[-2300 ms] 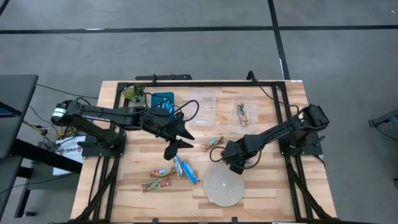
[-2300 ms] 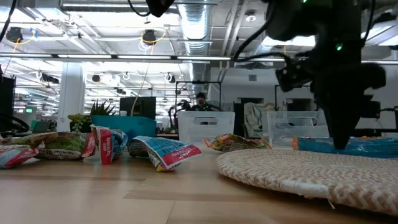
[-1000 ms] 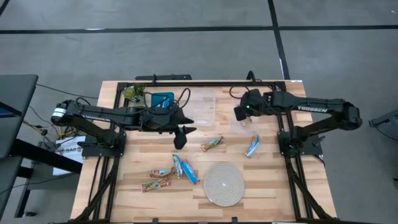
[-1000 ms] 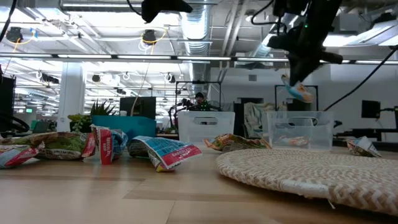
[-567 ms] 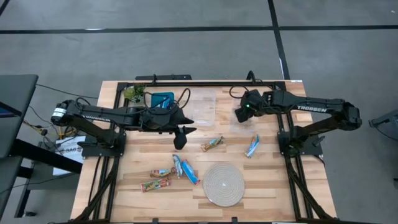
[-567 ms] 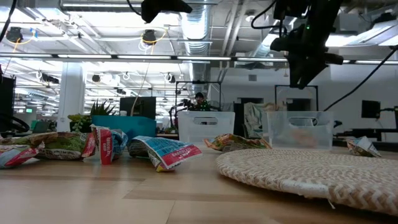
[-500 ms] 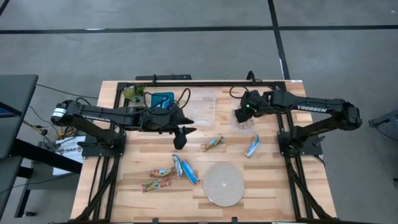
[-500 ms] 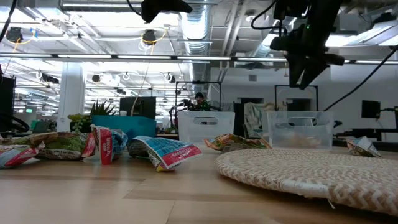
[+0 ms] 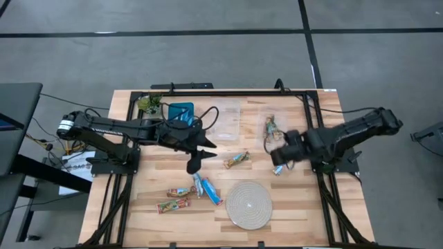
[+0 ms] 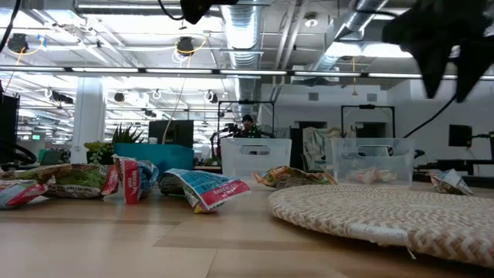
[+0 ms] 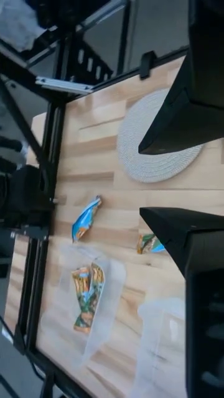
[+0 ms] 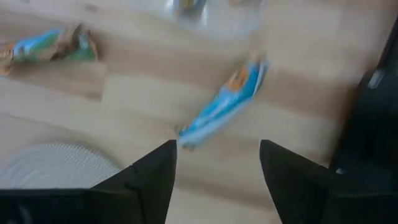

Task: Pick and place Granola Bars by type
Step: Put the yellow granola bar into the right transparent bin

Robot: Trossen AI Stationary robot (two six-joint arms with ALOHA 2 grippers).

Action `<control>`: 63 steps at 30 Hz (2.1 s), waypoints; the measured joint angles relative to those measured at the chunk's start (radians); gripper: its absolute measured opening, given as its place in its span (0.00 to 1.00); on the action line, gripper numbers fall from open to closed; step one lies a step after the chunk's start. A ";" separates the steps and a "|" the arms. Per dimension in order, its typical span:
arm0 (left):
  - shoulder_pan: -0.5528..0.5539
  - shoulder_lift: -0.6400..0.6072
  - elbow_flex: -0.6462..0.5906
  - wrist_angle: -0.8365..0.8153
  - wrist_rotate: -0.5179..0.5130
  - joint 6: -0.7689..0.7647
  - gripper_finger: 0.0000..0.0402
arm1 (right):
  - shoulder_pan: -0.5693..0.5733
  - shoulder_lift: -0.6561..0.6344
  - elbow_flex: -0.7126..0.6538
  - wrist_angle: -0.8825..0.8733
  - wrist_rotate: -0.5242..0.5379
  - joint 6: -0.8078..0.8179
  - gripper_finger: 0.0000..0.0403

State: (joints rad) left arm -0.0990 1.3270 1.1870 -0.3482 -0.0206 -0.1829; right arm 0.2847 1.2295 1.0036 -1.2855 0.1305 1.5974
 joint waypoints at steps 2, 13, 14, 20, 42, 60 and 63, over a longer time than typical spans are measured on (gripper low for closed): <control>0.000 0.000 0.000 -0.005 0.012 0.019 0.32 | 0.066 0.008 -0.024 0.014 -0.001 0.134 0.56; 0.000 0.000 0.000 -0.018 0.018 0.083 0.27 | 0.060 0.210 -0.089 0.170 -0.020 0.314 0.56; 0.000 0.000 0.000 -0.021 0.018 0.090 0.27 | 0.044 0.233 -0.092 0.164 -0.024 0.310 0.56; 0.000 0.000 0.000 -0.059 0.058 0.104 0.27 | -0.055 0.352 -0.093 0.210 -0.057 0.237 0.56; 0.000 0.000 0.000 -0.111 0.069 0.135 0.27 | -0.112 0.485 -0.092 0.317 -0.203 0.137 0.14; 0.000 -0.001 0.031 -0.033 -0.120 0.090 0.27 | -0.089 0.432 0.230 0.128 0.164 -0.030 0.08; 0.000 -0.001 0.057 -0.034 -0.233 0.085 0.27 | -0.150 0.386 0.241 0.050 0.215 -0.067 0.08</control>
State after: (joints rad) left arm -0.0991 1.3258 1.2439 -0.3821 -0.2536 -0.0982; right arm 0.1352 1.6159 1.2442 -1.2352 0.3460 1.5305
